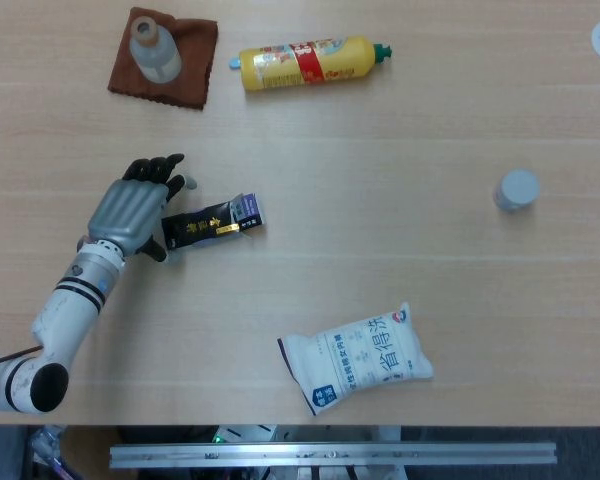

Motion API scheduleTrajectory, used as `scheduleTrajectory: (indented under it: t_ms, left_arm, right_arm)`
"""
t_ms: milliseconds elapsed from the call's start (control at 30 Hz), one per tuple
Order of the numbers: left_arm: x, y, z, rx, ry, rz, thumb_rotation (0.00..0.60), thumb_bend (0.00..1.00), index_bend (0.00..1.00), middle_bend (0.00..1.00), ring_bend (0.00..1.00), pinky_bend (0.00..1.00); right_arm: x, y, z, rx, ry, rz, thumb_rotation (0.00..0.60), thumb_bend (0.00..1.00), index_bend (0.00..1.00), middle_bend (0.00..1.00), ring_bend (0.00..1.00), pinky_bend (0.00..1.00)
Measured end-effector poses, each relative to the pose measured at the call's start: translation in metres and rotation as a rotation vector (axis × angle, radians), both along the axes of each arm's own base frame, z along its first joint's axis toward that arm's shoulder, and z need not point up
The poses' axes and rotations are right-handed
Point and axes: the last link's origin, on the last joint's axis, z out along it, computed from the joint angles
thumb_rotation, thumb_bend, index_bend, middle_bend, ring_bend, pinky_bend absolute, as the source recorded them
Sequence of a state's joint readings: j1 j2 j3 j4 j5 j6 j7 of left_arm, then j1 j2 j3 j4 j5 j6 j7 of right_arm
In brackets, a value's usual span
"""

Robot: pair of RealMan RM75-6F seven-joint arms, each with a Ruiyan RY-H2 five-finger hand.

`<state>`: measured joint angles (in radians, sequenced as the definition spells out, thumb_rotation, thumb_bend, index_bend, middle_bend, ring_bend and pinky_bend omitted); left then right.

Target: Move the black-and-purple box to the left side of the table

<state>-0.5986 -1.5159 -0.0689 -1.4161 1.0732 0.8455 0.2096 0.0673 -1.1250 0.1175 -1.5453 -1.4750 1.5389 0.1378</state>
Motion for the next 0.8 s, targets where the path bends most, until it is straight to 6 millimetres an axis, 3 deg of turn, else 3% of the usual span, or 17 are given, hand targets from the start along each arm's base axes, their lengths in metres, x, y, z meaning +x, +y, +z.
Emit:
scheduleTrajectory:
  t_ms: [800]
  left_arm:
    - [-0.010,0.017,0.005,0.054,0.023,0.011,0.600,0.00,0.20,0.00,0.00,0.05]
  right_arm:
    - [-0.001,0.001,-0.002,0.006,-0.002,-0.009,0.600,0.23,0.31,0.22,0.15,0.22]
